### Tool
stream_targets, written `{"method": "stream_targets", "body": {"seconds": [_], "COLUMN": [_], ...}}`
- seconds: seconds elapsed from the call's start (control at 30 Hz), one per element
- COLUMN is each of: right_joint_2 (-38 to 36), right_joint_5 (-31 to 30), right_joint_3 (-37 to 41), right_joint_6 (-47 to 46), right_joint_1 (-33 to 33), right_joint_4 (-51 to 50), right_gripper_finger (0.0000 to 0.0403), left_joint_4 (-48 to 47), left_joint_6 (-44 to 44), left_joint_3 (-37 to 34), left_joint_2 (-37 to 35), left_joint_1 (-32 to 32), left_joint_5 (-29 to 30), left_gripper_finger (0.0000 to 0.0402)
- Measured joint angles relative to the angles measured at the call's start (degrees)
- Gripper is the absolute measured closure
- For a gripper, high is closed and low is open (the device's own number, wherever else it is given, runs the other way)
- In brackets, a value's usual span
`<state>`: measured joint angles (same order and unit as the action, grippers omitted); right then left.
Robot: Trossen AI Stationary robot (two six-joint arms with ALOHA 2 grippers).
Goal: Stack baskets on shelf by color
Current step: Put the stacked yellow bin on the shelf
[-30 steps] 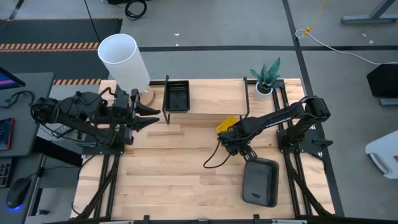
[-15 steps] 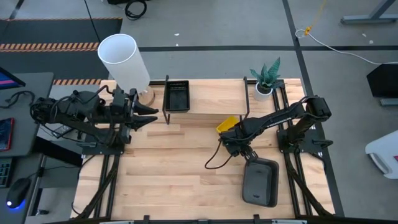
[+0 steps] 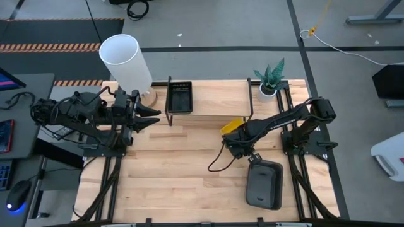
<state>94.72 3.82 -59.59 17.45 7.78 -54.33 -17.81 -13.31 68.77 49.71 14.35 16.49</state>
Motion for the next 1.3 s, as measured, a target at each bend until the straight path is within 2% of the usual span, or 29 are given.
{"method": "stream_targets", "body": {"seconds": [0.13,0.3,0.73,0.87,1.07,1.23,1.3], "right_joint_2": [0.22,0.26,0.22,0.19,0.11,0.04,0.04], "right_joint_5": [-2.17,-3.32,3.21,4.45,10.97,10.39,8.31], "right_joint_3": [-1.99,-4.62,-15.65,-21.08,-30.69,-38.67,-41.35], "right_joint_6": [-0.02,-0.07,-1.97,-3.9,-4.43,-5.09,-5.84], "right_joint_1": [0.09,-0.03,2.8,3.7,4.74,4.75,3.91], "right_joint_4": [-1.57,-2.14,-7.25,-11.64,-16.84,-21.19,-22.59], "right_gripper_finger": [0.0381,0.0379,0.0376,0.0377,0.0376,0.0376,0.0375], "left_joint_4": [-0.02,-0.02,-0.02,-0.04,-0.04,-0.04,-0.04], "left_joint_6": [0.18,0.34,0.36,0.36,0.35,0.12,0.09], "left_joint_3": [0.0,0.0,0.02,0.02,0.02,0.02,0.02], "left_joint_2": [0.0,0.01,0.02,0.02,0.02,0.02,0.02], "left_joint_1": [-0.02,-0.04,-0.04,-0.04,-0.04,-0.04,-0.04], "left_joint_5": [0.0,0.0,0.39,0.39,0.42,0.42,0.42], "left_gripper_finger": [0.0285,0.0285,0.0285,0.0285,0.0285,0.0285,0.0285]}}
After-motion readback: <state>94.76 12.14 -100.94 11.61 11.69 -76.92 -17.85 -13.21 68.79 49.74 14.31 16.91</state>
